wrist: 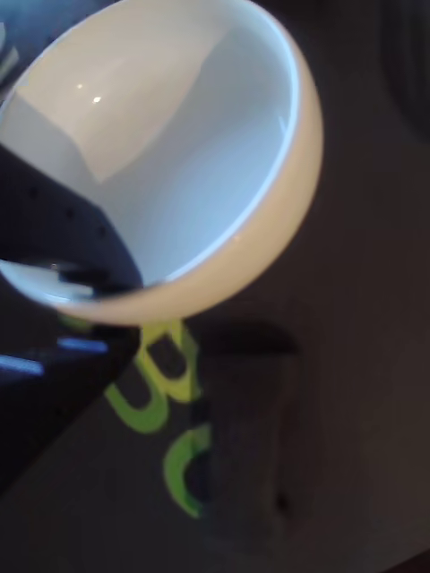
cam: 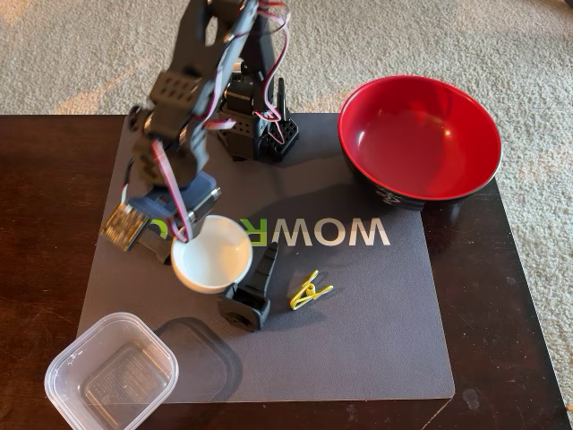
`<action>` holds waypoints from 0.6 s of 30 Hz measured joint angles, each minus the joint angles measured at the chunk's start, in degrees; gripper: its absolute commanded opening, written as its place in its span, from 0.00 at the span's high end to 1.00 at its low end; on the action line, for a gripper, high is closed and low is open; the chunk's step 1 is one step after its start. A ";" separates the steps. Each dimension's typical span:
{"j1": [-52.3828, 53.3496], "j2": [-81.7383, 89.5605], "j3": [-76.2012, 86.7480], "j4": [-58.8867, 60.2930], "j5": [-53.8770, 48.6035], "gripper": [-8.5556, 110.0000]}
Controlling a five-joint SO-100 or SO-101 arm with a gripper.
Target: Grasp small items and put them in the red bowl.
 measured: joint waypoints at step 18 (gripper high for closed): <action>-47.64 44.91 16.96 5.71 -5.10 0.93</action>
